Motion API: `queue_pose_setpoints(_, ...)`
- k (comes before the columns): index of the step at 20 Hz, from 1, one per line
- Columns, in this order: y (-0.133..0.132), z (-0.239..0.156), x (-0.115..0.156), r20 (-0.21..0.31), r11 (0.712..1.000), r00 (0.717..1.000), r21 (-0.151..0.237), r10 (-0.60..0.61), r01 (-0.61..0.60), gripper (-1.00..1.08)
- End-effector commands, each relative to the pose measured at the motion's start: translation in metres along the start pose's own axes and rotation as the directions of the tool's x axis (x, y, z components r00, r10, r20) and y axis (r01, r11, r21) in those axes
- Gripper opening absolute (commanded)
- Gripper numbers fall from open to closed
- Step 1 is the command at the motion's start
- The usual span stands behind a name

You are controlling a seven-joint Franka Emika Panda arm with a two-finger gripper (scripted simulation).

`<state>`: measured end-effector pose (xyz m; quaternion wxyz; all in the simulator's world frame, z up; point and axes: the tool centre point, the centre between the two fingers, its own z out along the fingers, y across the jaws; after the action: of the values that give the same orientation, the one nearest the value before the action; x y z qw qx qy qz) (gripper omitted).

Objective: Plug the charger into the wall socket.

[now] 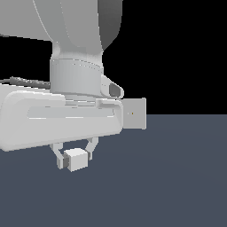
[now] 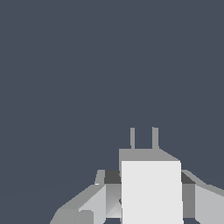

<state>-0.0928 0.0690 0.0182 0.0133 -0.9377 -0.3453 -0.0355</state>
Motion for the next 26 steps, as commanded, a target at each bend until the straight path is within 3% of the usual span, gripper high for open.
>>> queue_pose_setpoints(1,0.005,-0.003,0.005,-0.001,0.999,0.999,-0.003,0.045,-0.045,-1.0)
queue_pose_setpoints(7,0.023,-0.015,0.018,-0.004,0.98,0.98,-0.014,0.2,-0.2,-1.0)
queue_pose_setpoints(13,0.049,-0.029,0.03,-0.009,0.92,0.92,-0.028,0.391,-0.391,-1.0)
queue_pose_setpoints(19,0.078,-0.044,0.036,-0.016,0.822,0.823,-0.041,0.567,-0.568,-1.0)
queue_pose_setpoints(26,0.111,-0.062,0.035,-0.027,0.669,0.671,-0.055,0.741,-0.741,-1.0)
